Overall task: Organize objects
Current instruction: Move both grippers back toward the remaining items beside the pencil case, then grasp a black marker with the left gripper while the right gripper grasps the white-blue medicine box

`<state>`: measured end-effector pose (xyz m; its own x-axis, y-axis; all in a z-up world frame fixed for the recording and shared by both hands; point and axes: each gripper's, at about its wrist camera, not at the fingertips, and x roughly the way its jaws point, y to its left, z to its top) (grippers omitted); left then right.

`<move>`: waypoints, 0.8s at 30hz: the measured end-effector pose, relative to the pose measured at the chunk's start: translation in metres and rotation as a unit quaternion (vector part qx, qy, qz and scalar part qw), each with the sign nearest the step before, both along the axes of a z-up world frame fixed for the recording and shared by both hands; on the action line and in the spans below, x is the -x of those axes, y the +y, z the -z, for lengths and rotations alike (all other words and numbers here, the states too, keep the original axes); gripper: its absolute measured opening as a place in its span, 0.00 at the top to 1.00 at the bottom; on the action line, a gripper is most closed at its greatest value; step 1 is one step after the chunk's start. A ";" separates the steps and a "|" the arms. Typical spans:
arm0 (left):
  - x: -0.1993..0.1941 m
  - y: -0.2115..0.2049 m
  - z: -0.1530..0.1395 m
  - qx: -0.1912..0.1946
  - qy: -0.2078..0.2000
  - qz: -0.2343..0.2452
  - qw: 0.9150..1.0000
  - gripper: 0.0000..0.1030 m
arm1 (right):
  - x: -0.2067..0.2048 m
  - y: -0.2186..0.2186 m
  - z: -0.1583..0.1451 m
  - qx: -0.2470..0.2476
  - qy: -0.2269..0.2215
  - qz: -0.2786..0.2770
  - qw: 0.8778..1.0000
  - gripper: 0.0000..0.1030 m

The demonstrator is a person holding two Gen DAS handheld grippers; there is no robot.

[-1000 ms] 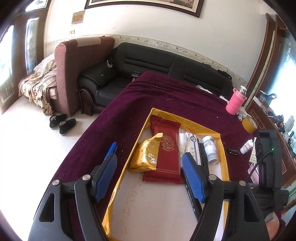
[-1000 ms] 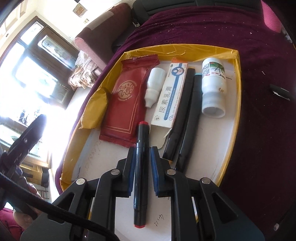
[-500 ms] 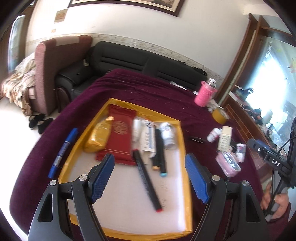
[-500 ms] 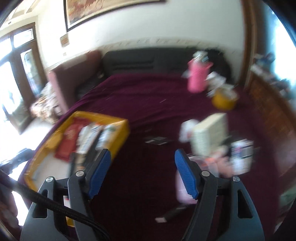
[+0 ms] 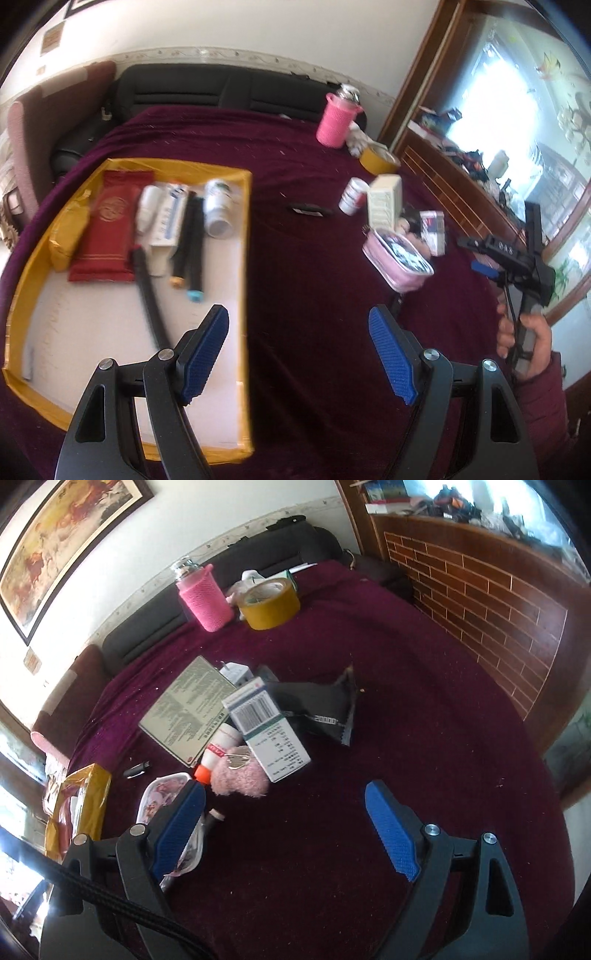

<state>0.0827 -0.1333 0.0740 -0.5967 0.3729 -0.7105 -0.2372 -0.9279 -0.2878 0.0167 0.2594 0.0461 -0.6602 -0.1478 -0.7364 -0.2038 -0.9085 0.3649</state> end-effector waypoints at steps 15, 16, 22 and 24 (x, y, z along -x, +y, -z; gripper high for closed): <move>0.003 0.016 0.011 -0.008 -0.037 -0.004 0.999 0.29 | 0.042 -0.105 0.021 0.107 -0.015 -0.189 0.976 0.13; 0.004 0.015 0.012 -0.007 -0.037 -0.006 0.999 0.29 | 0.042 -0.114 0.022 0.130 -0.011 -0.213 0.968 0.12; 0.002 0.022 0.012 0.010 -0.027 0.011 1.000 0.29 | 0.028 -0.117 0.000 0.147 0.038 -0.246 0.957 0.12; 0.000 0.035 0.011 0.018 -0.016 0.035 0.999 0.29 | 0.020 -0.097 -0.004 0.131 0.052 -0.216 0.966 0.12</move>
<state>0.0831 -0.0981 0.0634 -0.5464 0.3865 -0.7430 -0.2924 -0.9193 -0.2632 -0.0032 0.1623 0.0497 -0.5634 -0.5976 -0.5704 0.2232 -0.7749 0.5914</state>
